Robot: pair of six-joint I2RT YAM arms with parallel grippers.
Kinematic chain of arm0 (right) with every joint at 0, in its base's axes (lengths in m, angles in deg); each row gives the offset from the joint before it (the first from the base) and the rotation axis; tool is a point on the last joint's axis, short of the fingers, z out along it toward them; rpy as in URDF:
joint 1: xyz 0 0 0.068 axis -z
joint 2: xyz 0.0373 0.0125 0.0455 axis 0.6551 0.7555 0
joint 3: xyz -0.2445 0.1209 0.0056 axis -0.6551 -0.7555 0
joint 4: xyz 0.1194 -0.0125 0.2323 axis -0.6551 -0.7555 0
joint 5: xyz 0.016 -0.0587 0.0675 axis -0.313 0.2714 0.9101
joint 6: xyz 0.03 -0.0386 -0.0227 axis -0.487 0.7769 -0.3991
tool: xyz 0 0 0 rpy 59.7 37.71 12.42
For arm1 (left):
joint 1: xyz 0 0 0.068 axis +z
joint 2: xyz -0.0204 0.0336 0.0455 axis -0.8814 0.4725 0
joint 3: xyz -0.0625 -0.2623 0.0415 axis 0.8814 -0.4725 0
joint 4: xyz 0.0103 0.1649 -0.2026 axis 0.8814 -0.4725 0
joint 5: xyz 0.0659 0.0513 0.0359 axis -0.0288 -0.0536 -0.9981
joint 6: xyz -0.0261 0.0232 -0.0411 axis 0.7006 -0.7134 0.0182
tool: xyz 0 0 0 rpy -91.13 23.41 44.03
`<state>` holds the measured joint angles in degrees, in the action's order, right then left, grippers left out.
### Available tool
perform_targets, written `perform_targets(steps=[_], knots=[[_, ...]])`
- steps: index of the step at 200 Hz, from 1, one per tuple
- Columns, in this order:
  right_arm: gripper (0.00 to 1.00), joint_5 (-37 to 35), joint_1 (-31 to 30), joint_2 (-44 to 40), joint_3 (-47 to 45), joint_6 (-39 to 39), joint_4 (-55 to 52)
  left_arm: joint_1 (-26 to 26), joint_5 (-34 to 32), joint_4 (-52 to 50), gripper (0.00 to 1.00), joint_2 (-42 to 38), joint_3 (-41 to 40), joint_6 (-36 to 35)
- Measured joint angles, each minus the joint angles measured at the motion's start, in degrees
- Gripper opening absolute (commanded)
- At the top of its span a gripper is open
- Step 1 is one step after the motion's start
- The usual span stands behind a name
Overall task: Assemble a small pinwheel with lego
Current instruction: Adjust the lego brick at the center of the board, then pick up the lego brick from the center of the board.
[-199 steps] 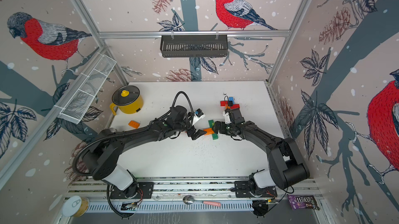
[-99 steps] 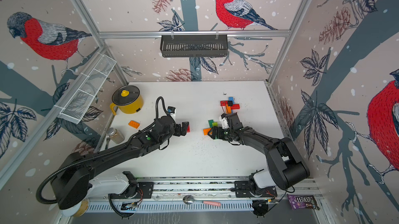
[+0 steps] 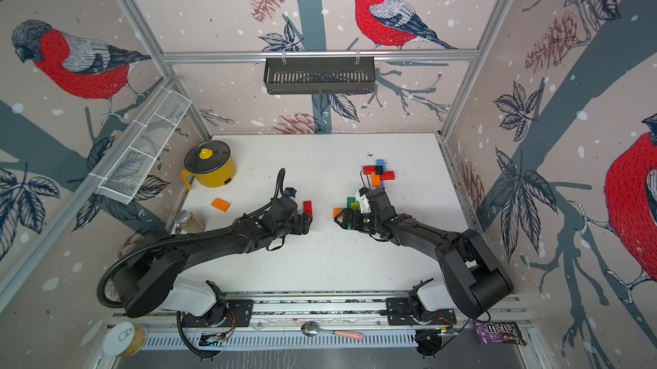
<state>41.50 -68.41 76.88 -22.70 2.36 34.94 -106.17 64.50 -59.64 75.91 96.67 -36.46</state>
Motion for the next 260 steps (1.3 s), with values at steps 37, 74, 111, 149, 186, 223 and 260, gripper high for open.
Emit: perform_targets(steps=[37,74,111,149,186,223,260], knots=[[0.99,-1.2,4.8,-6.6,-0.9,0.1,-2.4,-2.4,-4.8,0.1,0.74,4.8,2.9,2.2],[0.99,-0.8,6.8,-10.1,-0.8,1.7,-5.6,-4.0,-10.6,-1.3,0.73,9.9,6.3,5.0],[0.99,0.5,7.5,-10.2,0.2,3.3,-7.8,-4.5,-14.5,-1.8,0.68,13.6,8.2,7.9],[0.99,1.4,7.7,-10.1,0.5,4.6,-8.9,-5.3,-16.2,-2.5,0.6,16.8,10.7,10.0],[0.99,2.6,7.9,-9.7,0.3,5.0,-9.0,-5.7,-18.9,-3.3,0.55,18.8,12.3,11.9],[0.99,3.2,7.9,-9.4,0.3,5.8,-9.0,-6.1,-21.3,-4.8,0.5,20.3,13.9,14.3],[0.99,3.6,8.0,-8.2,0.3,5.8,-8.8,-6.8,-23.3,-6.7,0.46,21.1,15.0,16.9]])
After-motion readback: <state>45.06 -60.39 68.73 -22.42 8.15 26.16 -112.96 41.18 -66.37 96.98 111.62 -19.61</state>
